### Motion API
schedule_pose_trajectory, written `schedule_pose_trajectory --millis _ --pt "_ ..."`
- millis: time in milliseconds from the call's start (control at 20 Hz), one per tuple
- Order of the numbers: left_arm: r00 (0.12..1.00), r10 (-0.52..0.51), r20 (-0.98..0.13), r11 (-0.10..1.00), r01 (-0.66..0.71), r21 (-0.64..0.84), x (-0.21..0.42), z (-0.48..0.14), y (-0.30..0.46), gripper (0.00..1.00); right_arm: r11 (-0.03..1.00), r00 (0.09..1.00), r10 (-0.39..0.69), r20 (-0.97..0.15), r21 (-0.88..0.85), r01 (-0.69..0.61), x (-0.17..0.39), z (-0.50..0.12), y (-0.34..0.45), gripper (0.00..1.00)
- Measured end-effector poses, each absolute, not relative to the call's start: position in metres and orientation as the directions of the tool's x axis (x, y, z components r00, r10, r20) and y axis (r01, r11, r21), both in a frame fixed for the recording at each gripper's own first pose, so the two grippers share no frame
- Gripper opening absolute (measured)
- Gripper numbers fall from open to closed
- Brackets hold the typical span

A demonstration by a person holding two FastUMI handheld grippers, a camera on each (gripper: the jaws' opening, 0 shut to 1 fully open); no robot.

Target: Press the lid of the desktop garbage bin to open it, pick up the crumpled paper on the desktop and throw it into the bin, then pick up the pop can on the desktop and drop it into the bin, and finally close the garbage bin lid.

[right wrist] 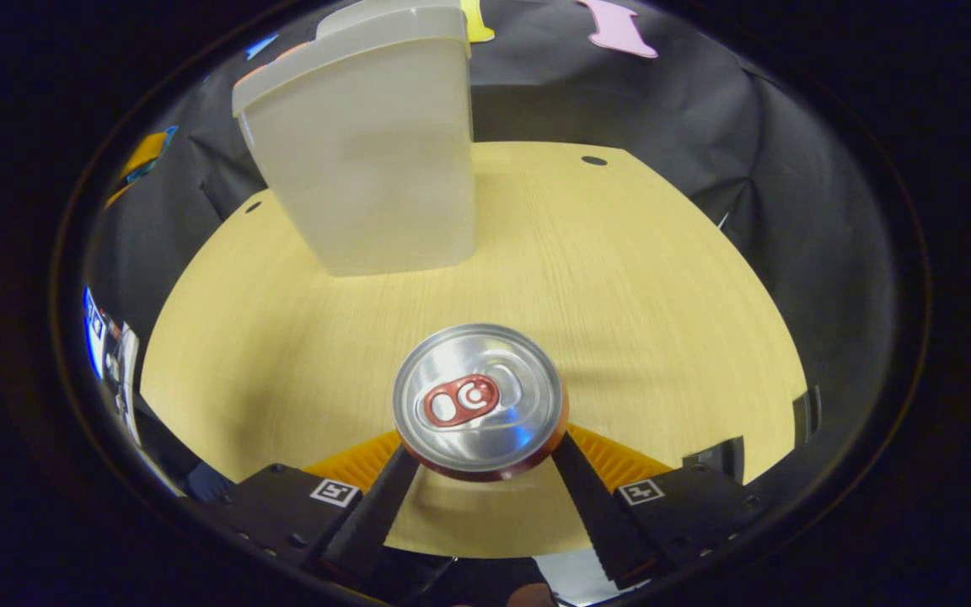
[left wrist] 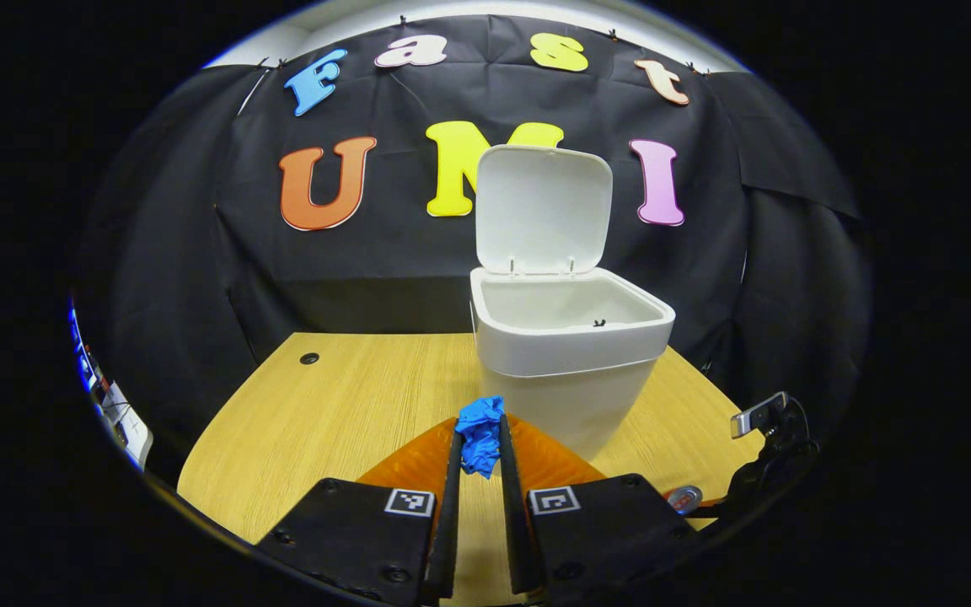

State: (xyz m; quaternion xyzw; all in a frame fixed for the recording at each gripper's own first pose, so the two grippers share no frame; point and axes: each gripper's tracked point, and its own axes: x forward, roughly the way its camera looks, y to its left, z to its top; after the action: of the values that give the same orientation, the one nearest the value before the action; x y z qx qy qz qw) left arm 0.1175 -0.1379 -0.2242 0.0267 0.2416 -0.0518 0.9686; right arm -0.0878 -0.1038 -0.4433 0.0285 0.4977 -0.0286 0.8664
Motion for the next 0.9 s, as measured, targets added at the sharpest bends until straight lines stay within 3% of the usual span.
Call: schedule_pose_trajectory --millis 100,150,450,900 --pt "0.882 -0.085 -0.464 0.993 0.116 0.038 0.119 -0.22 -0.138 0.27 0.997 0.508 -0.026 -0.861 0.017 0.079 -0.085 -0.444 -0.105 0.92" --pt "0.885 -0.084 -0.458 0.992 0.116 0.041 0.121 -0.217 -0.138 0.27 0.997 0.504 -0.023 -0.863 0.018 0.077 -0.086 -0.444 -0.105 0.83" --pt "0.908 -0.068 -0.414 0.995 0.093 0.041 0.131 -0.196 -0.134 0.27 0.998 0.541 -0.007 -0.841 0.029 0.058 -0.076 -0.422 -0.11 0.8" --pt "0.97 -0.102 -0.223 0.994 0.107 0.01 0.202 -0.12 -0.165 0.27 0.998 0.651 0.004 -0.759 0.042 0.043 -0.049 -0.337 -0.131 0.79"
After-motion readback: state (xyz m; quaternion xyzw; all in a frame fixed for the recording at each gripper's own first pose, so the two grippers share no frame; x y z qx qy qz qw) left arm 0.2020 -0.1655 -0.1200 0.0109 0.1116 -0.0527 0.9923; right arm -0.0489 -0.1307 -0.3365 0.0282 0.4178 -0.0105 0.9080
